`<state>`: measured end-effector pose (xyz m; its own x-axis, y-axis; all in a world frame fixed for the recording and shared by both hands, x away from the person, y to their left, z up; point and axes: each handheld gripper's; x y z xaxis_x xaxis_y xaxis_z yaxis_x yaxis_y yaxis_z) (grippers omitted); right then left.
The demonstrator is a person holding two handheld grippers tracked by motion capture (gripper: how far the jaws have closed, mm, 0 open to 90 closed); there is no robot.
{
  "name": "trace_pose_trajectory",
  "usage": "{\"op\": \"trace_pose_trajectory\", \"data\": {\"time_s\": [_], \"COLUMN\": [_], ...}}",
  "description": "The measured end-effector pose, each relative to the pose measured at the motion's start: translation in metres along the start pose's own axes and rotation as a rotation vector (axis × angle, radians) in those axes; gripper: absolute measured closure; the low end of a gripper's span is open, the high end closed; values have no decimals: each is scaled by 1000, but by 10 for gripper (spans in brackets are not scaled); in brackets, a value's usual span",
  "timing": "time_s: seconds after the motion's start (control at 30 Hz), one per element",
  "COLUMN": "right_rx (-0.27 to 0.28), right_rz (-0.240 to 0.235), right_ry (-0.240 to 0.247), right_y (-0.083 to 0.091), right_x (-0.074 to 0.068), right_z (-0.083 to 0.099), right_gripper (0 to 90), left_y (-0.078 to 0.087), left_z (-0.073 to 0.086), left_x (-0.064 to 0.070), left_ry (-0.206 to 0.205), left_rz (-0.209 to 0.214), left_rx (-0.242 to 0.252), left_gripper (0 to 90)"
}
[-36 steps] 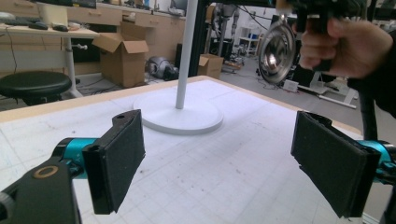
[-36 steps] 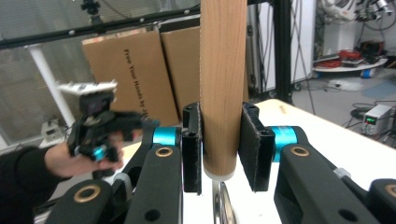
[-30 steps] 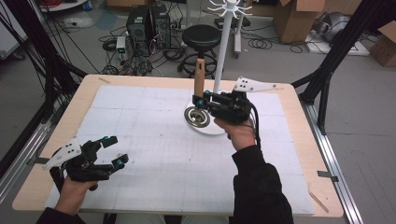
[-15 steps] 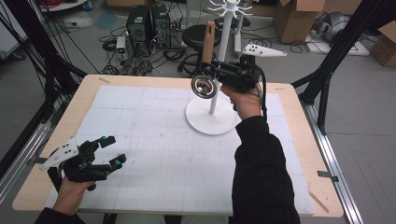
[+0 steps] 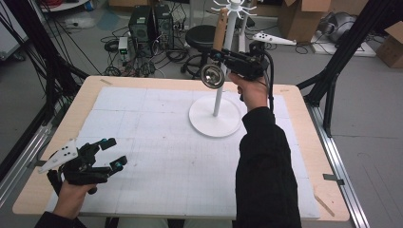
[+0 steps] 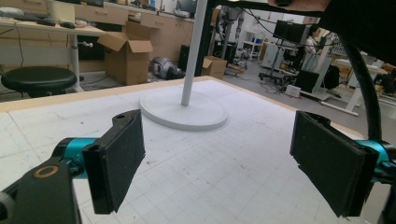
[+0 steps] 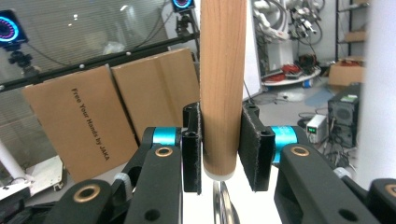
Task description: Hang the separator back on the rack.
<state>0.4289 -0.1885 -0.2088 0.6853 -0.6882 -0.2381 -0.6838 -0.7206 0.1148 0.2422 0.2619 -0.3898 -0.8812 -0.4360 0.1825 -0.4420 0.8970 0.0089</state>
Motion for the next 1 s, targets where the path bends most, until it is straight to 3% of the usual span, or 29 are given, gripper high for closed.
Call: {"op": "trace_pose_trajectory", "data": {"time_s": [0.27,0.5,0.57,0.67,0.8,1.0], "right_rx": [-19,-26,-26,-25,-22,-19], "right_rz": [39,67,87,132,169,210], "right_ry": [-24,-2,11,33,52,108], "right_y": [0,4,7,14,22,52], "right_x": [8,6,3,-3,-6,-13], "right_z": [3,6,7,10,16,42], "right_gripper": [719,707,655,507,430,291], "left_y": [0,1,1,1,2,4], "left_z": [0,1,1,1,1,1], "left_x": [0,-1,-1,-2,-2,-4], "left_ry": [2,6,7,13,11,22], "left_rz": [-1,-4,-8,-6,-9,-21], "left_rx": [0,-1,1,1,-2,10], "left_gripper": [182,182,181,181,181,178]}}
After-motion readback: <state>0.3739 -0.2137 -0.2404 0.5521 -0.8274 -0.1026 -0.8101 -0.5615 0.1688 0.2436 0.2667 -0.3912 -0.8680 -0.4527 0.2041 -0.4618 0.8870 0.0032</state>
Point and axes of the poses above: each handheld gripper's, and its own axes: y roughly backward along the jaws, z roughly out of its underside, x roughly to its right, and after that the axes turned 12 degrees about z, right-handed
